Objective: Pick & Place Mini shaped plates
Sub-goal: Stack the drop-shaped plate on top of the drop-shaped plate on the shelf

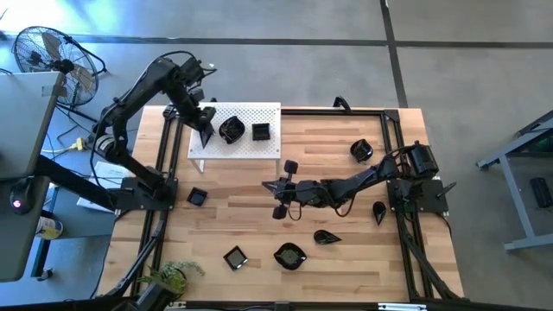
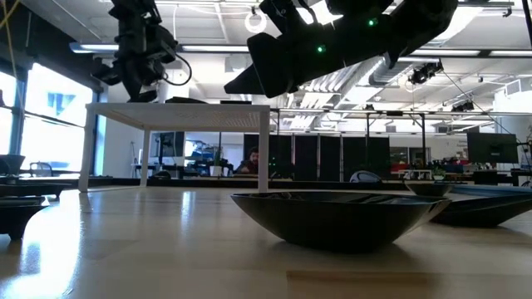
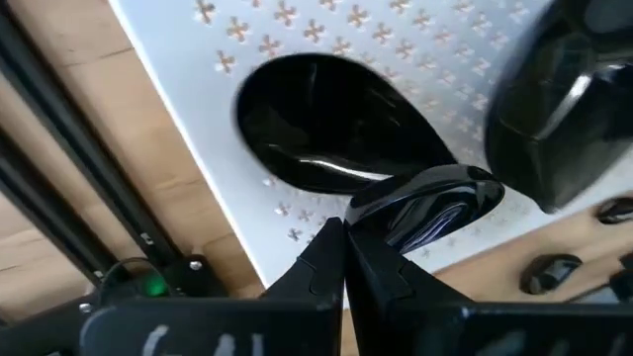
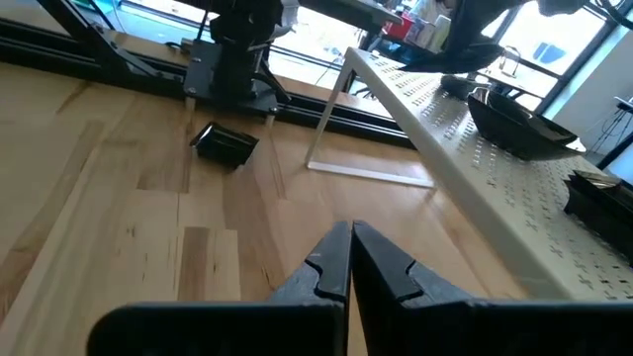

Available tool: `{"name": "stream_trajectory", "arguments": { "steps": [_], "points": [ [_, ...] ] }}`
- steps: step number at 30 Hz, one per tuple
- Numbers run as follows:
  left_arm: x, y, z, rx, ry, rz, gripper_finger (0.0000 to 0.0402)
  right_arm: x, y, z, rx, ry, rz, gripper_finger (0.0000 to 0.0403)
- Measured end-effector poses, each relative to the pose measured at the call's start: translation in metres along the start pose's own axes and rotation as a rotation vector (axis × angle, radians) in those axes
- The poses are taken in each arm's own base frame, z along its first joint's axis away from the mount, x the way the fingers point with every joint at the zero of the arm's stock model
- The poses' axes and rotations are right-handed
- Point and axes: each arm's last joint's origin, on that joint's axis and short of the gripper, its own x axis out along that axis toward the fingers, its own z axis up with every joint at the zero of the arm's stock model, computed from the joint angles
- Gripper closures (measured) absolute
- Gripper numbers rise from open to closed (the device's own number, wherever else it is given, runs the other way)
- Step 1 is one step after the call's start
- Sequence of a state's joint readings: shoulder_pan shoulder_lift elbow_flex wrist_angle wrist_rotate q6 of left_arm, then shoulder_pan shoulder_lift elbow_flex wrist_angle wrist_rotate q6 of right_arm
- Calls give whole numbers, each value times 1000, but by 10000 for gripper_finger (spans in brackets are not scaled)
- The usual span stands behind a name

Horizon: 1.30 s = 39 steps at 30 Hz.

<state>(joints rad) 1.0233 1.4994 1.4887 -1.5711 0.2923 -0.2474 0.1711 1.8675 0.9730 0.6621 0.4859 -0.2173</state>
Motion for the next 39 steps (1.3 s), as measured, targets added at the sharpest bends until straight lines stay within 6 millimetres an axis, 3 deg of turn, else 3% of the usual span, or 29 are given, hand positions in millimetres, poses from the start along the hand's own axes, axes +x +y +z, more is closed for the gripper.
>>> {"name": "stream_trajectory", "arguments": {
  "steps": [17,27,33,39],
  "points": [
    [-29,-5,2,-137,-62,-212,401,0,1,0,-11,-8,31,402],
    [-42,-10,8,-283,-204,-279,401,5,-8,5,-43,-83,80,401],
    [-49,-13,-2,-353,-252,-243,401,6,-10,1,-50,-71,155,401],
    [-51,-18,-28,-408,-294,-193,401,6,-8,-6,-77,-4,186,401]
  ]
}}
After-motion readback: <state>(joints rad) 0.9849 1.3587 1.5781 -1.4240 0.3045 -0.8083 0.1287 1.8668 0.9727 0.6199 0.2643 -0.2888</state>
